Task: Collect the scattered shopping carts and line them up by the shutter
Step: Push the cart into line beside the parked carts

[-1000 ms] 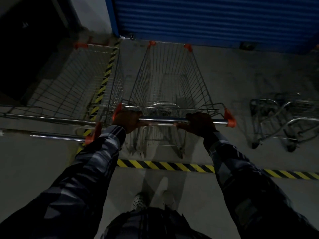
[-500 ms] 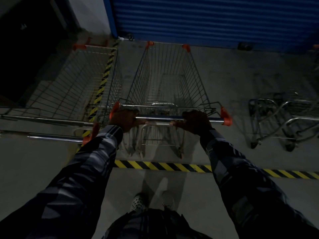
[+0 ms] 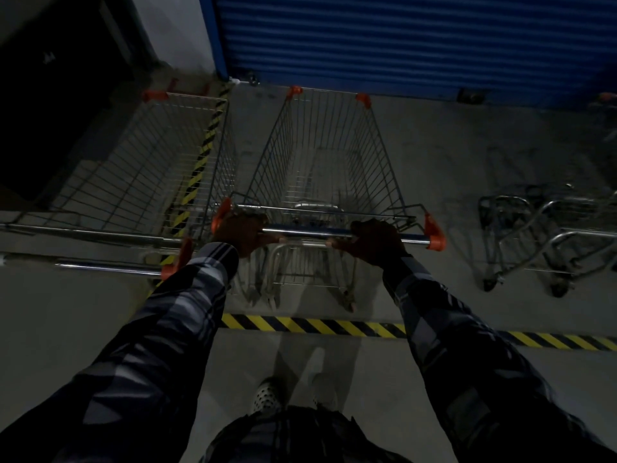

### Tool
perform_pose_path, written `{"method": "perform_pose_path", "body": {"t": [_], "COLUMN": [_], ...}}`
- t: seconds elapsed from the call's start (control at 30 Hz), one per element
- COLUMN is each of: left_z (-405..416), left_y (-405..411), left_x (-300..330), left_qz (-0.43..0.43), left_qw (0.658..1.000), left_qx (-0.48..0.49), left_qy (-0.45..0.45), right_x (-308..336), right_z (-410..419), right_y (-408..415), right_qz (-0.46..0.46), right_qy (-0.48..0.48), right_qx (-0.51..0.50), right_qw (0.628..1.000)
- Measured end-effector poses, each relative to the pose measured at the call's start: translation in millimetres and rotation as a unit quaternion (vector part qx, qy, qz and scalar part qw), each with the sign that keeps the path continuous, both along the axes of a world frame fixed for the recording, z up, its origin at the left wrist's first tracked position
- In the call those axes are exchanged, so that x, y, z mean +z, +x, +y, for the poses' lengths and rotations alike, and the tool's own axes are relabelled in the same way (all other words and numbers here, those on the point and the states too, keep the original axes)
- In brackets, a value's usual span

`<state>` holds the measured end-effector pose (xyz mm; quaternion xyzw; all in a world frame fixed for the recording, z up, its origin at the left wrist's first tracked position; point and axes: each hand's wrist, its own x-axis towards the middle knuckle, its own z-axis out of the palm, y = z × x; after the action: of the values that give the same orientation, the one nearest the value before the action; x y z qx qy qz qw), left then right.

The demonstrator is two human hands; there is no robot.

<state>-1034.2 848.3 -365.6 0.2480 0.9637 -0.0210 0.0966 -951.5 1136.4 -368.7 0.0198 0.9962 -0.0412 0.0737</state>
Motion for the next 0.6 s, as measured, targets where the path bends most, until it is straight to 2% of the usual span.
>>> {"method": "perform_pose_path", "body": {"t": [0.33,0.47,0.6], "left_z": [3.3,6.2,4.3], "left_y": [2.2,6.3,5.5], "left_x": [-6.3,-1.1,-3.7], "left_qz": [-0.042,-0.031,-0.063], "left_qw": [0.999,0.999,0.997], "left_qx": [0.012,0.007,0.01], "left_qy": [0.025,0.014,0.047], "right_x": [6.9,9.3,8.7], "right_z": [4.2,4.5,5.0], "right_y": [5.2,7.9,7.8], "right_qz": [-0.033,-0.038,-0.042], "right_qy": [0.016,0.006,0.01], "right_qx": [0.002,-0.006,0.002], "right_qw": [0.999,0.999,0.999]}}
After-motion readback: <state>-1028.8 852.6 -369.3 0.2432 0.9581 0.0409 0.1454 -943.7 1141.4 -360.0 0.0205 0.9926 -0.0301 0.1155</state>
